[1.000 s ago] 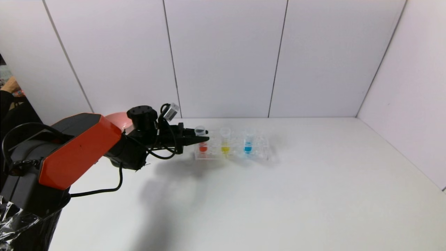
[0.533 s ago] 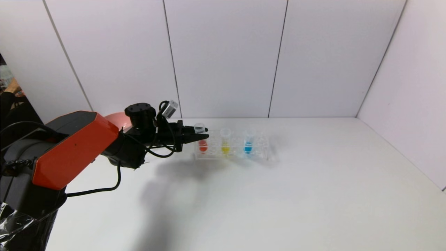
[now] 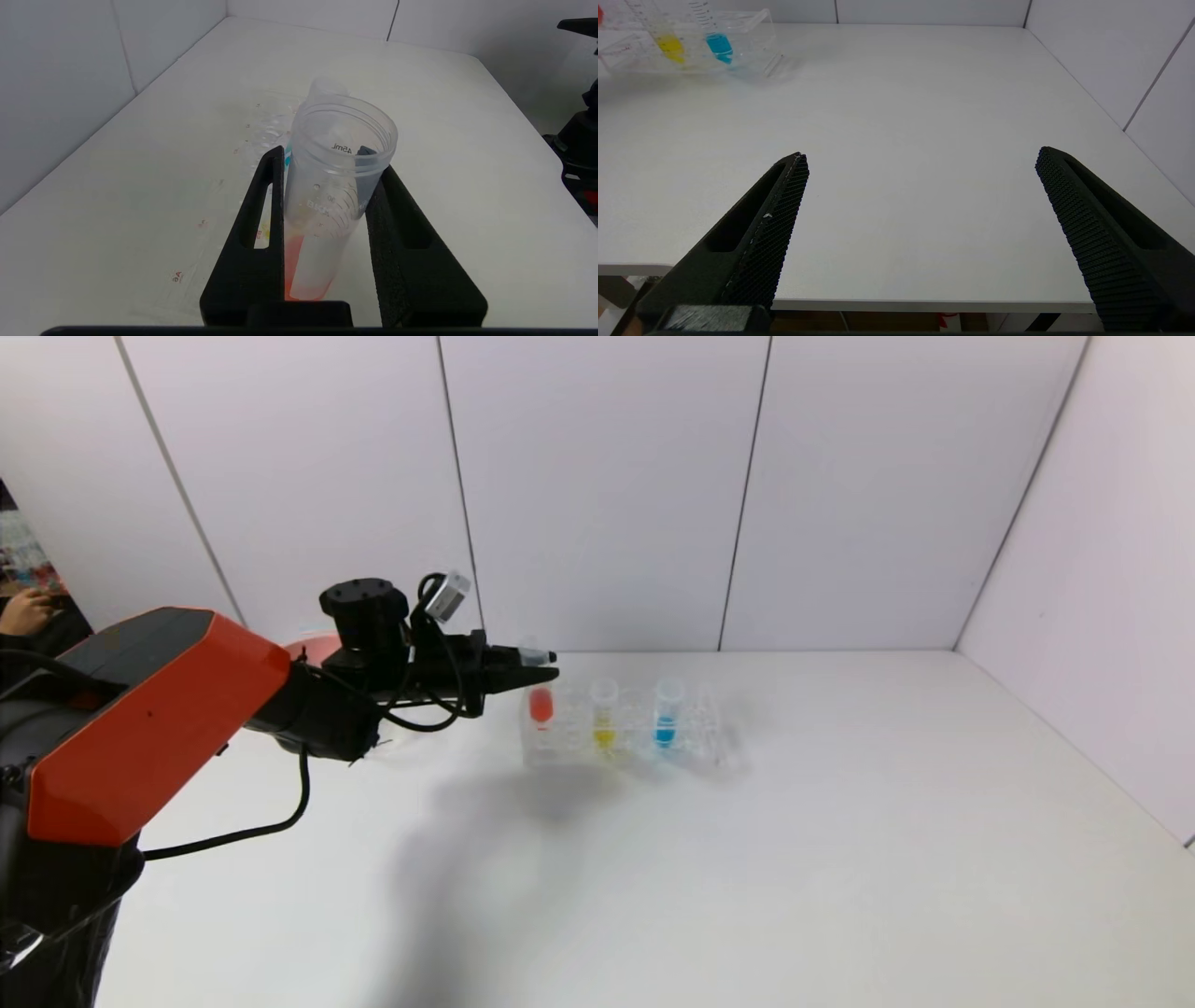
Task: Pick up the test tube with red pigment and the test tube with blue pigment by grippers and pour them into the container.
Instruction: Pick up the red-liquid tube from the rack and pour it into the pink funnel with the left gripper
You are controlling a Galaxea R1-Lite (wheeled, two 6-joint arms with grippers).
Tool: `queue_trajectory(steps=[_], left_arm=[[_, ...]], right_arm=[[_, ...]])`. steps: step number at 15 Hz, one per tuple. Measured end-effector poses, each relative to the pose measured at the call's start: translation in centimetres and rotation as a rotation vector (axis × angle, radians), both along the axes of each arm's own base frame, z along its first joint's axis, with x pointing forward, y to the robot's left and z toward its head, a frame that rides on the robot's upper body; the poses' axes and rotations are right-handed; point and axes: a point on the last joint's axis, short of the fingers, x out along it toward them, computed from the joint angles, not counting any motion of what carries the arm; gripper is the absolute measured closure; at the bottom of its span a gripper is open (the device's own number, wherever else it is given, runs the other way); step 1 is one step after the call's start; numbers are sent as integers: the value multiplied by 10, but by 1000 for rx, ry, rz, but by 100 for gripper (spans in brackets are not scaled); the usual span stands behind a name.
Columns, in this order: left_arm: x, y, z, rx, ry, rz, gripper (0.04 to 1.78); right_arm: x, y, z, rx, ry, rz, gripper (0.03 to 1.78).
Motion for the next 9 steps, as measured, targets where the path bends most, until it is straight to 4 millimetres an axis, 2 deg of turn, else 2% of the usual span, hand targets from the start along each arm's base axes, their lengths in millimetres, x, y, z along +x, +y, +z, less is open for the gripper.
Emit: queue_trajectory(steps=[4, 9], left_arm=[[-7, 3, 25, -4, -21, 6, 131], [-18, 11, 47, -4, -15, 33, 131]], right_arm=[[0, 0, 0, 0, 0, 0, 4], [0, 0, 0, 0, 0, 0, 4]])
